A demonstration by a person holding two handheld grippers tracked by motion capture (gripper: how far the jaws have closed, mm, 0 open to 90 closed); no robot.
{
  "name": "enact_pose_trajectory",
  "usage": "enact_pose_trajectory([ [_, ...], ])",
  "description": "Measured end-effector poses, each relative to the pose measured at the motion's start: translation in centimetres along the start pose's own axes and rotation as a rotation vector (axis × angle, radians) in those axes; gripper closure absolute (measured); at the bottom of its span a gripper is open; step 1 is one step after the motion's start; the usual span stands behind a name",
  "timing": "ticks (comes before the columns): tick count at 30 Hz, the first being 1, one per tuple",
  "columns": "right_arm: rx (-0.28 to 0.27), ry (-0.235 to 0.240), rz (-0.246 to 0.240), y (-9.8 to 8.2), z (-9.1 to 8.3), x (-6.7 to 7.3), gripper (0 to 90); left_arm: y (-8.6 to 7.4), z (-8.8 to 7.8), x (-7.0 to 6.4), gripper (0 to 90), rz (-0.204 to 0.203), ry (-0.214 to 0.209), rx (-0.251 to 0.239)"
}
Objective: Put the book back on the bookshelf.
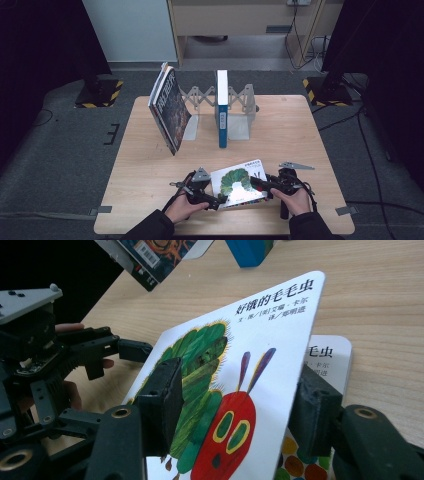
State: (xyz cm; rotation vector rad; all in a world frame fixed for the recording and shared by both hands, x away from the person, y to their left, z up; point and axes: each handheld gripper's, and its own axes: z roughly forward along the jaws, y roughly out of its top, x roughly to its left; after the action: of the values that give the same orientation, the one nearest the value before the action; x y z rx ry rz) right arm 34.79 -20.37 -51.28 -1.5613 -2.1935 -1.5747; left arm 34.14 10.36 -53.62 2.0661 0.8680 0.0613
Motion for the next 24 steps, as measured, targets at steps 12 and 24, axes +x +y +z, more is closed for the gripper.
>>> enact_pose_trajectory([
  [12,0.023,0.011,-0.007,0.5,0.2,-0.7,61.5,0.0,0.0,0.1,0.0,-0.001,-0.005,-0.003],
  [24,-0.028,0.069,-0.008,1.2,-0.5,-0.5,75.8,0.0,-0.3,0.3,3.9,-0.028,-0.013,-0.012],
])
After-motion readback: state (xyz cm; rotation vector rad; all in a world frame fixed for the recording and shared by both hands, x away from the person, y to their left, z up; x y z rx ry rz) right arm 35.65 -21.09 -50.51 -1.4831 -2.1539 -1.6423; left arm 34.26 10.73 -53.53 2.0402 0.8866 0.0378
